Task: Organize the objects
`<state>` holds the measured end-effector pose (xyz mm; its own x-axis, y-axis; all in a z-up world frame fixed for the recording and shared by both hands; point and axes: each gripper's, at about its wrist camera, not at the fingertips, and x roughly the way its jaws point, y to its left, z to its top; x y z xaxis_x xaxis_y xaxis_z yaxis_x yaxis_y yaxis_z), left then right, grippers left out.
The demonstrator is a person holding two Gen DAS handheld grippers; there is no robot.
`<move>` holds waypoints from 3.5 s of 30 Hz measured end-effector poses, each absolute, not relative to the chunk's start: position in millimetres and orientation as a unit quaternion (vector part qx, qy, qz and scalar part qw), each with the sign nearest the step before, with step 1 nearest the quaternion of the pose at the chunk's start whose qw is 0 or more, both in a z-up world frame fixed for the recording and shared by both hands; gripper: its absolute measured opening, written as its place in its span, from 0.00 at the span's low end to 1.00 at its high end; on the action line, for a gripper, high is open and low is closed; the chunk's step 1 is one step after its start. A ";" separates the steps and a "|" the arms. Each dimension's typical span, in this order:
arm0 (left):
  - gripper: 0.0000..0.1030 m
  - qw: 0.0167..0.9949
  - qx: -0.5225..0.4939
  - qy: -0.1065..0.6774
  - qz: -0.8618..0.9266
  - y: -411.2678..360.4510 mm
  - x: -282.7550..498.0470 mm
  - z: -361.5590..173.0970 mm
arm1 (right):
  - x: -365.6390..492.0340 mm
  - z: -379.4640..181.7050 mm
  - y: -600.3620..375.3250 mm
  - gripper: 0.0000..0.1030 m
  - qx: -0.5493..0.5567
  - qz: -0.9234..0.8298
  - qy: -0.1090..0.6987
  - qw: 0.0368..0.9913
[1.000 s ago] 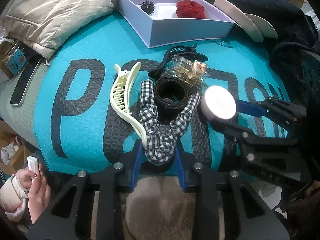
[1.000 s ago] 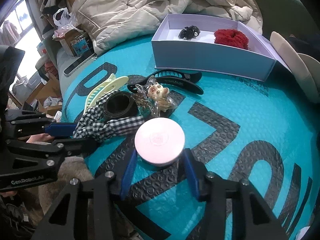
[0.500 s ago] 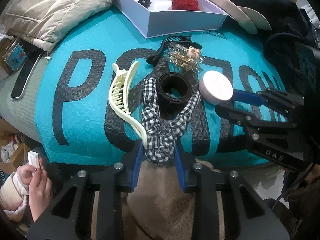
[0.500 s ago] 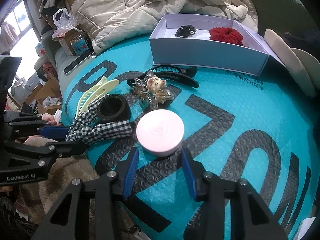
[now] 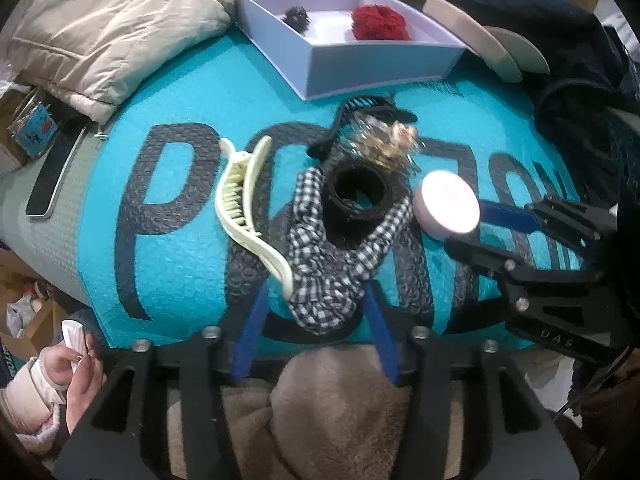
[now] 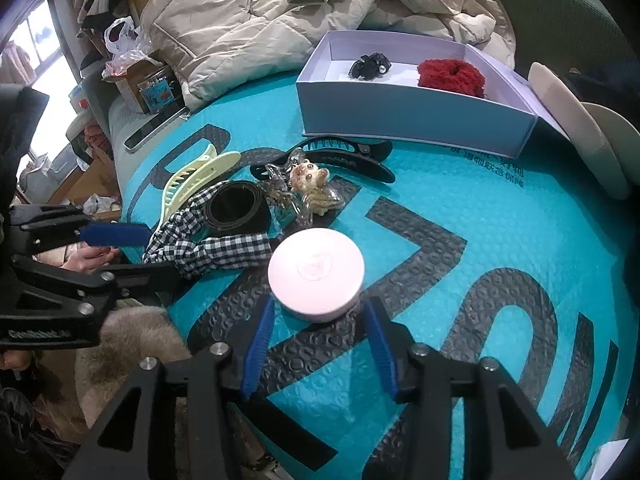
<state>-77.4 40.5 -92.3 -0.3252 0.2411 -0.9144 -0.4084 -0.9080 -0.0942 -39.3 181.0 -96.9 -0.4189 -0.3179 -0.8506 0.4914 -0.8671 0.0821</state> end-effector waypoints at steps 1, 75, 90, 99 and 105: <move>0.53 0.196 -0.540 0.070 0.815 38.0 -78.3 -89.9 | -39.8 -97.3 179.7 0.49 0.482 -0.838 0.091 0.241; 0.17 0.157 -0.519 0.090 0.835 34.8 -100.1 -57.7 | -23.1 -64.5 178.7 0.49 0.442 -0.862 0.098 0.228; 0.17 0.179 -0.497 0.108 0.842 64.9 -82.5 -29.3 | -16.3 -42.6 194.0 0.49 0.425 -0.872 0.111 0.216; 0.17 0.197 -0.496 0.105 0.839 82.9 -89.7 -27.4 | -26.5 -38.2 201.8 0.49 0.424 -0.874 0.111 0.212; 0.17 0.206 -0.496 0.104 0.837 93.5 -100.6 -27.9 | -39.6 -35.8 203.0 0.49 0.421 -0.875 0.116 0.210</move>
